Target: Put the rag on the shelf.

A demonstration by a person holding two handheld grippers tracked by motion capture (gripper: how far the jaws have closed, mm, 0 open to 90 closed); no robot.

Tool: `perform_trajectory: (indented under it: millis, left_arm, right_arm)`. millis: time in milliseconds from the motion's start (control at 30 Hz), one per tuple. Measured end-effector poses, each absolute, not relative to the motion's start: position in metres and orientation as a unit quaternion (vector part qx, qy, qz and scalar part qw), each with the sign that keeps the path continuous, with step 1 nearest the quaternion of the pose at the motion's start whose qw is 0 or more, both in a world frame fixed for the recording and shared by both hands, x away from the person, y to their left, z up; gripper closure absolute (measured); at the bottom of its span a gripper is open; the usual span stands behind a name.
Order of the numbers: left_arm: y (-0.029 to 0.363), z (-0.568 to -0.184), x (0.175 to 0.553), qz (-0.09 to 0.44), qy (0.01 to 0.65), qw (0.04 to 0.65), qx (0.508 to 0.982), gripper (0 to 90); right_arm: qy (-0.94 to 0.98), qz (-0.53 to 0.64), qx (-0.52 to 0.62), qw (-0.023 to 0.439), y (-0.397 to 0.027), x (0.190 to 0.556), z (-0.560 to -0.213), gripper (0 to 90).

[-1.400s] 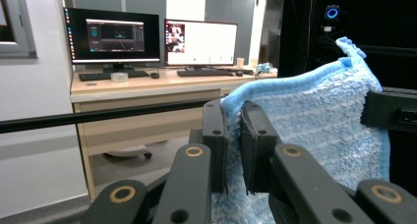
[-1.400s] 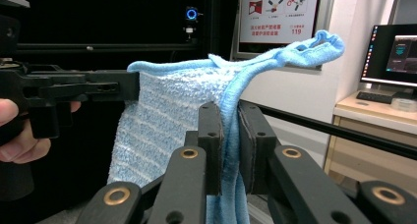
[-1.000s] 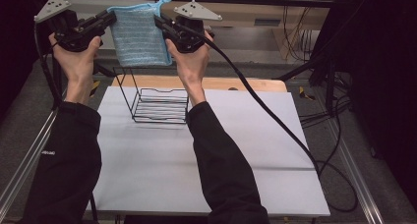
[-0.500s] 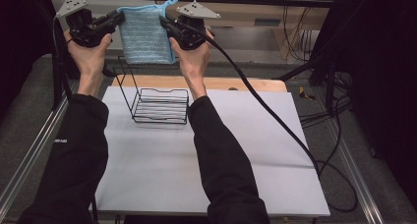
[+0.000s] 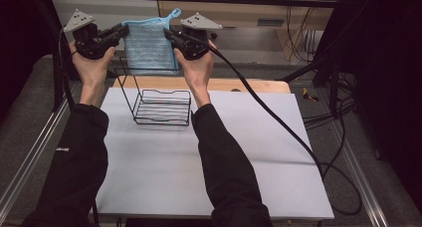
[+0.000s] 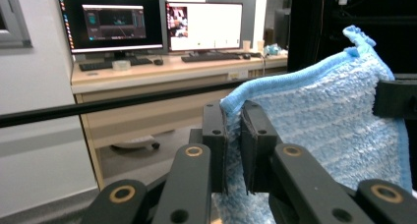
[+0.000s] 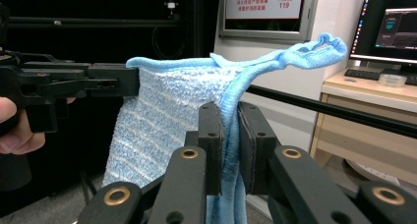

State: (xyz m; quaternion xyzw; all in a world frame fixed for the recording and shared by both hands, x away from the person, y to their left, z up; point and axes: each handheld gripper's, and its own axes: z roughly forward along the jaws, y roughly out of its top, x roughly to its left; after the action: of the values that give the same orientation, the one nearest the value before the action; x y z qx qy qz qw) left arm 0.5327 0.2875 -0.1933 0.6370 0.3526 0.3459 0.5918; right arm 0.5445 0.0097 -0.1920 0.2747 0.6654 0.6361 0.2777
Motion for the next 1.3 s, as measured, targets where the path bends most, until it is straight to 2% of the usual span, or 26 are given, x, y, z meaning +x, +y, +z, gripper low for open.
perform_trajectory:
  millis: [533, 1300]
  left_arm:
    - [0.304, -0.219, 0.495, 0.331, 0.321, 0.618, 0.637, 82.0]
    - [0.303, -0.234, 0.463, 0.317, 0.319, 0.581, 0.678, 81.1]
  right_arm:
    - [0.679, 0.635, 0.251, 0.269, 0.012, 0.514, -0.214, 81.3]
    - [0.720, 0.599, 0.236, 0.257, 0.010, 0.494, -0.225, 80.0]
